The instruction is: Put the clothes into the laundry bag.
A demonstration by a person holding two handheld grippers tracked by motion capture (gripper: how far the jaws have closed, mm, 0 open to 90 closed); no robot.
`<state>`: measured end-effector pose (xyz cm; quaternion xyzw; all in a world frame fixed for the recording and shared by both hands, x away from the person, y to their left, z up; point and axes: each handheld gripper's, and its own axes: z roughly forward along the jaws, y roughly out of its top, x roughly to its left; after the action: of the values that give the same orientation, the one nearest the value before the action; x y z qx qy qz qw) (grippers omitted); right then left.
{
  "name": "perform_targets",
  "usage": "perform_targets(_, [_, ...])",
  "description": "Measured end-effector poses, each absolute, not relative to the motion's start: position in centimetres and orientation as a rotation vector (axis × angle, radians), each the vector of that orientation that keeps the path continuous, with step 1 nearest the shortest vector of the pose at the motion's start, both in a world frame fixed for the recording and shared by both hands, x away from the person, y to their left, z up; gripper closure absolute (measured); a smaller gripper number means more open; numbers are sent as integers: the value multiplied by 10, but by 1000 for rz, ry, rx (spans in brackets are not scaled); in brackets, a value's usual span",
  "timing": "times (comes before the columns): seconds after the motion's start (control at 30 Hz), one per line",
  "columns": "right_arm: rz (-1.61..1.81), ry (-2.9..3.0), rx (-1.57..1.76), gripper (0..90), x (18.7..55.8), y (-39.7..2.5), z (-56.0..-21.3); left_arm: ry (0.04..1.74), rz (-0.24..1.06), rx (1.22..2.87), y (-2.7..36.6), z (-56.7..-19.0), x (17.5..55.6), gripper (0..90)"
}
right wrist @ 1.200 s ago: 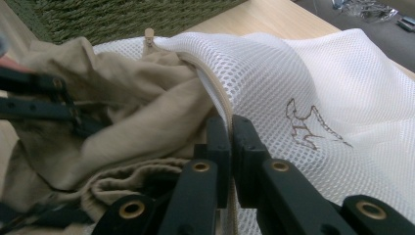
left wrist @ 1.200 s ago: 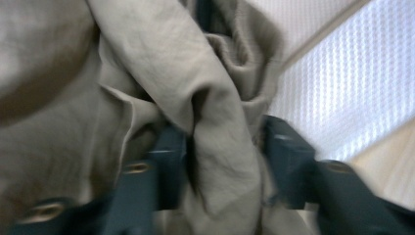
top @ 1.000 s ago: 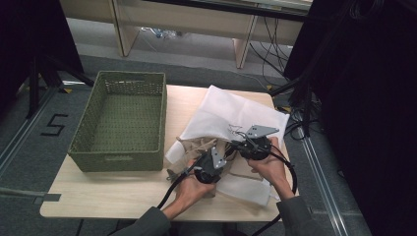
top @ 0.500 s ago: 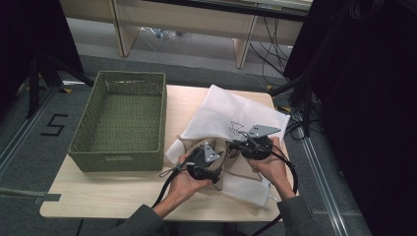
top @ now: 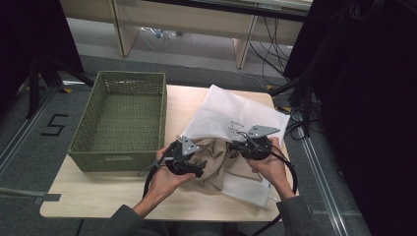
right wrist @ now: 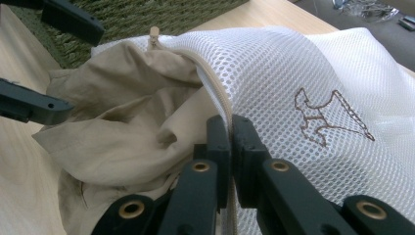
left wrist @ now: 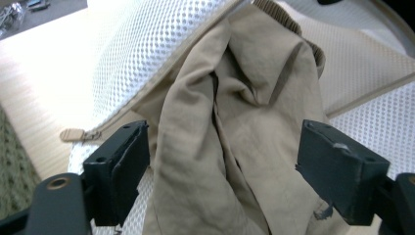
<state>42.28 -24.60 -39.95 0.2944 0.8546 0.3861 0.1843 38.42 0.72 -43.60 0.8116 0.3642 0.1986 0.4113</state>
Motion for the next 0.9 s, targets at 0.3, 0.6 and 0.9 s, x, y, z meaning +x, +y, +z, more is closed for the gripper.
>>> perform_targets(0.3, [1090, 2412, 826, 882, 423, -246, -400, 878, 274, 2170, -26, -472, 396, 160])
perform_targets(0.6, [1083, 2424, 821, 882, 422, -245, -400, 827, 408, 2289, -47, -484, 401, 510])
perform_targets(0.9, [1086, 2426, 817, 883, 421, -243, -400, 845, 478, 2264, -56, -481, 414, 760])
